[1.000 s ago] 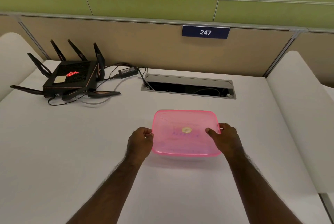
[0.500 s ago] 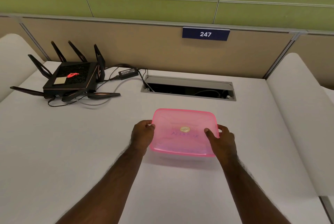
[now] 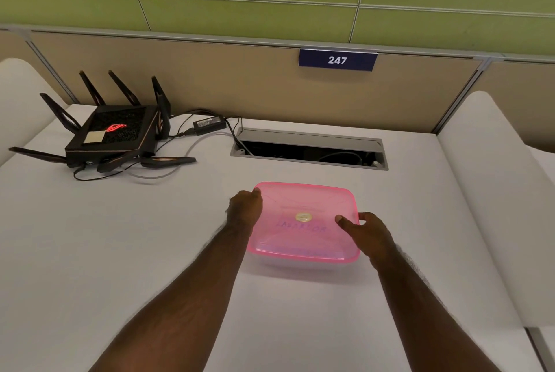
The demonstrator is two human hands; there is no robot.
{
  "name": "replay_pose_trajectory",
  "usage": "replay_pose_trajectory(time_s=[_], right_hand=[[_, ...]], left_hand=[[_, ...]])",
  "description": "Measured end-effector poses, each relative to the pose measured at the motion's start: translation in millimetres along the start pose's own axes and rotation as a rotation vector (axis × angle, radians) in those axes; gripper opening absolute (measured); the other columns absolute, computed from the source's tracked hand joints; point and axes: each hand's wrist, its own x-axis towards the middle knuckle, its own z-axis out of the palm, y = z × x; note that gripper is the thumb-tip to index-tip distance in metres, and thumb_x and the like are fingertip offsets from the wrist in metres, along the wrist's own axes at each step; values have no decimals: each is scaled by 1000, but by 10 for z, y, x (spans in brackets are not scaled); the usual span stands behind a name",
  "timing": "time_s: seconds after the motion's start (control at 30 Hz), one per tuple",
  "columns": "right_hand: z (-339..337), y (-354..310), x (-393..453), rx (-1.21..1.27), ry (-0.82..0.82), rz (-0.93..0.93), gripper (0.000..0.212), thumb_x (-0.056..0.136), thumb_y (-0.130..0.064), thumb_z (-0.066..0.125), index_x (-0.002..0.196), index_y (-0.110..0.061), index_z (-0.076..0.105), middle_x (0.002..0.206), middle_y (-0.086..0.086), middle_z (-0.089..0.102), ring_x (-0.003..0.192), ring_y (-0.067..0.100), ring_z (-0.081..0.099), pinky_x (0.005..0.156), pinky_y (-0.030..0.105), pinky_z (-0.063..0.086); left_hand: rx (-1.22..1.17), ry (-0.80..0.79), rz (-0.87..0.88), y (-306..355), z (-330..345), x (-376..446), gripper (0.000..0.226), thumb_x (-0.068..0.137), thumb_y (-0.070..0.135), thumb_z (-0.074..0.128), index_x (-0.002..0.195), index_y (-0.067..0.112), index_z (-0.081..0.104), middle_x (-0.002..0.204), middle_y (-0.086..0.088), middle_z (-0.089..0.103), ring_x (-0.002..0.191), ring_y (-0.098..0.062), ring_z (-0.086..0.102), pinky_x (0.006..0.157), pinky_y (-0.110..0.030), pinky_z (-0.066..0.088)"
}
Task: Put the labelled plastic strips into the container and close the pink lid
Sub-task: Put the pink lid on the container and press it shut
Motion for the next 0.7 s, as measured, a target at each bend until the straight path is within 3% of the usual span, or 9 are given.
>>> replay_pose_trajectory(time_s=[0.07,0.17,0.37,0.57,0.7], right_hand=[[-52,-40,28,-17,-52,-6,55,80,-52,69,110,-7,63,100,7,66,79,24,62,60,31,47],[-97,-59,65,-20,-112,-3,40,80,-49,70,81,-10,64,85,11,67,66,21,59,57,29,45],[-129,-61,121,39,-174,59,49,76,-52,73,92,-6,63,98,13,68,90,31,65,68,35,50],[-130,-138,227,121,-204,52,57,81,-54,67,118,-13,52,116,6,58,107,30,56,80,43,49],[-49,-251,314,317,-113,63,42,91,-59,47,91,-18,58,104,9,61,93,27,58,76,42,50]], left_hand=[[15,-1,-30,41,34,57,54,98,39,35,128,-1,54,132,-24,56,122,-40,51,106,-47,40],[56,10,-28,49,72,90,51,99,37,31,133,2,49,134,-22,53,124,-39,49,105,-45,39],[-25,25,-13,-13,125,109,47,94,35,31,126,5,48,126,-19,56,116,-38,54,93,-41,43],[67,69,25,-58,175,153,44,98,28,30,130,4,48,133,-19,53,122,-39,50,100,-41,40],[-44,133,-3,-50,190,140,46,95,37,34,122,5,51,128,-19,58,117,-39,53,99,-45,42]])
